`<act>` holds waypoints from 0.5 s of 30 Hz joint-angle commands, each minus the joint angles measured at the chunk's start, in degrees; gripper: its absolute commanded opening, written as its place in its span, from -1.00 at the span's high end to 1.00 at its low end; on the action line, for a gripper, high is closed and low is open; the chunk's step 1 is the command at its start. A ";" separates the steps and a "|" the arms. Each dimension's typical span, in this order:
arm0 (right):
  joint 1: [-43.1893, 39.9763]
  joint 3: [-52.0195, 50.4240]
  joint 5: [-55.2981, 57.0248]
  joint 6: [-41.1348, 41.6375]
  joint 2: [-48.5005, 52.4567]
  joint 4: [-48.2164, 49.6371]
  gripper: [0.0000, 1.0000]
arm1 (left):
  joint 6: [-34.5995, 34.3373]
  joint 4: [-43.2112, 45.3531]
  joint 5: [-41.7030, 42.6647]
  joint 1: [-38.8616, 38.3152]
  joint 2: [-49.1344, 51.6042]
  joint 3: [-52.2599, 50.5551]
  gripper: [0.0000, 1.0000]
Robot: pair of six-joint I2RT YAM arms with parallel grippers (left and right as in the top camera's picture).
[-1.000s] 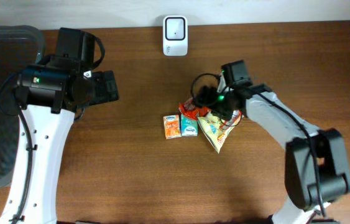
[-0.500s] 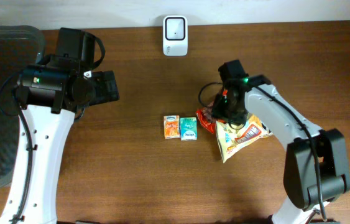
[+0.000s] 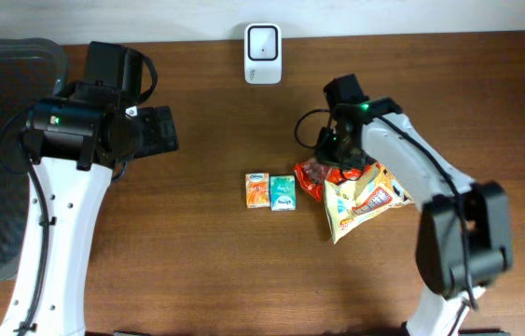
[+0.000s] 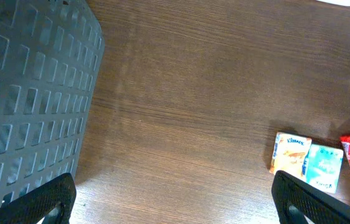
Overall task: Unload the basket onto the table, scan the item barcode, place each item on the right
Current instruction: 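Reach the right gripper to the pile and grasp the red bag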
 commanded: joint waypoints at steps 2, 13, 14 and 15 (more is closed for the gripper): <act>0.57 0.48 0.85 0.15 9.16 0.09 0.92 | -0.55 0.09 -0.81 0.20 0.09 -0.11 -0.99; 0.52 20.13 1.11 -7.37 6.54 -21.70 0.78 | -0.55 0.09 -0.81 0.20 0.09 -0.11 -0.98; 0.52 21.97 1.14 -7.63 6.54 -24.26 0.42 | -0.55 0.09 -0.81 0.20 0.09 -0.11 -0.98; 0.55 23.41 1.11 -7.63 6.54 -26.95 -0.02 | -0.55 0.09 -0.81 0.20 0.09 -0.11 -0.98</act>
